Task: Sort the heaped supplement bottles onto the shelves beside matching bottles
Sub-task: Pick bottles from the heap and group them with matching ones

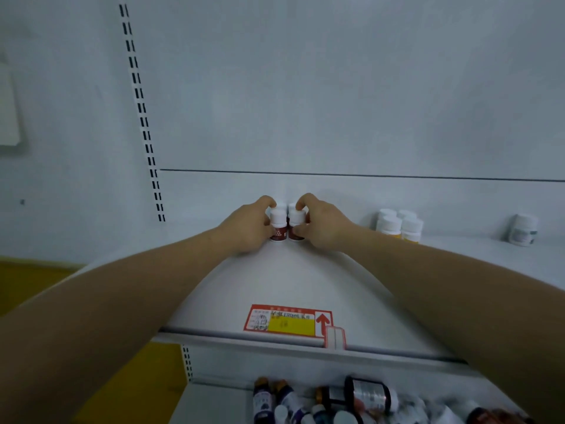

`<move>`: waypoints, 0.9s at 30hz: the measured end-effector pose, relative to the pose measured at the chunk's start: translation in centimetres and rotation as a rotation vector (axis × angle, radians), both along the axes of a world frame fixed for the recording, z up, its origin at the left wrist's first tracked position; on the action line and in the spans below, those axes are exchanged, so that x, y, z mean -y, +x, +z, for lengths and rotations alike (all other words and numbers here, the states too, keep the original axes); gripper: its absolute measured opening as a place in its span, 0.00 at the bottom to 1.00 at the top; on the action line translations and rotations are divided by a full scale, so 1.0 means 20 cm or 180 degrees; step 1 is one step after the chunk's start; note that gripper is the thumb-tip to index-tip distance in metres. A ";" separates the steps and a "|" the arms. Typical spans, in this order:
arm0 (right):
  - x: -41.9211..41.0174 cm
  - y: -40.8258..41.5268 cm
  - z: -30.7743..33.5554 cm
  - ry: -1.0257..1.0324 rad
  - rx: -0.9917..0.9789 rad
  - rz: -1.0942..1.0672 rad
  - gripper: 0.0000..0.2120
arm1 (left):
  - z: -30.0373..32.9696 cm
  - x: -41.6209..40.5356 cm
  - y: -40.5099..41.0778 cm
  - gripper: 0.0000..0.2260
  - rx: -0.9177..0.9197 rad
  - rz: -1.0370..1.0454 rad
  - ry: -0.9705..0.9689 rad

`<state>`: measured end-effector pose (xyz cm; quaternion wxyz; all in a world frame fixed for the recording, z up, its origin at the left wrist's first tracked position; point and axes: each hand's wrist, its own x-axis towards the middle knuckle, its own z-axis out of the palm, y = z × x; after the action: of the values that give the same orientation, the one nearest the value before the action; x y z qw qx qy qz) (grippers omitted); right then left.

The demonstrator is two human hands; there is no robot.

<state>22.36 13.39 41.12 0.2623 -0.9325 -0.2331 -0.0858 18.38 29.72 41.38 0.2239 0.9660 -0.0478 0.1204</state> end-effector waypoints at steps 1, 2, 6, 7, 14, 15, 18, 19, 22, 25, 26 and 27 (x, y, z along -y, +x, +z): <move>0.00 0.01 0.00 -0.0049 0.0005 0.0025 0.22 | 0.00 0.01 0.01 0.19 -0.0027 0.0040 0.0019; 0.00 0.01 -0.01 -0.0098 0.0005 0.0049 0.23 | 0.00 0.01 0.01 0.20 -0.0065 0.0083 0.0029; 0.01 0.00 0.01 -0.0229 0.0031 0.0083 0.29 | 0.02 0.03 -0.03 0.26 -0.0349 0.0177 0.0046; 0.02 -0.01 0.03 -0.0262 0.0056 0.0056 0.30 | 0.03 0.02 -0.05 0.28 -0.0428 0.0194 0.0100; 0.07 -0.31 0.15 -0.0496 0.0149 -0.0249 0.28 | 0.10 -0.07 -0.35 0.27 -0.0548 0.0135 0.0302; 0.06 -0.38 0.15 -0.0561 0.0125 -0.0287 0.28 | 0.11 -0.08 -0.43 0.27 -0.0514 0.0069 0.0280; 0.06 -0.59 0.13 -0.0662 0.0081 -0.0413 0.27 | 0.11 -0.11 -0.66 0.25 -0.0393 -0.0135 0.0286; 0.06 -0.66 0.13 -0.0631 0.0089 -0.0458 0.27 | 0.10 -0.11 -0.75 0.25 -0.0352 -0.0212 0.0250; 0.06 -0.90 0.08 -0.0506 0.0132 -0.0551 0.25 | 0.06 -0.09 -1.00 0.24 -0.0274 -0.0529 0.0094; 0.09 -1.12 0.02 -0.0514 0.0305 -0.0593 0.25 | -0.03 -0.04 -1.21 0.24 -0.0189 -0.0855 0.0308; 0.11 -1.19 -0.01 -0.0506 0.0336 -0.0585 0.25 | -0.06 -0.02 -1.26 0.24 -0.0201 -0.0953 0.0353; 0.13 -1.25 -0.04 -0.0499 0.0357 -0.0575 0.25 | -0.11 0.01 -1.30 0.24 -0.0267 -0.1048 0.0353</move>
<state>-2.59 10.73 40.38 0.1665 -0.9610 -0.1685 -0.1426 -7.64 29.59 39.28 0.1887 0.9601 -0.2025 0.0388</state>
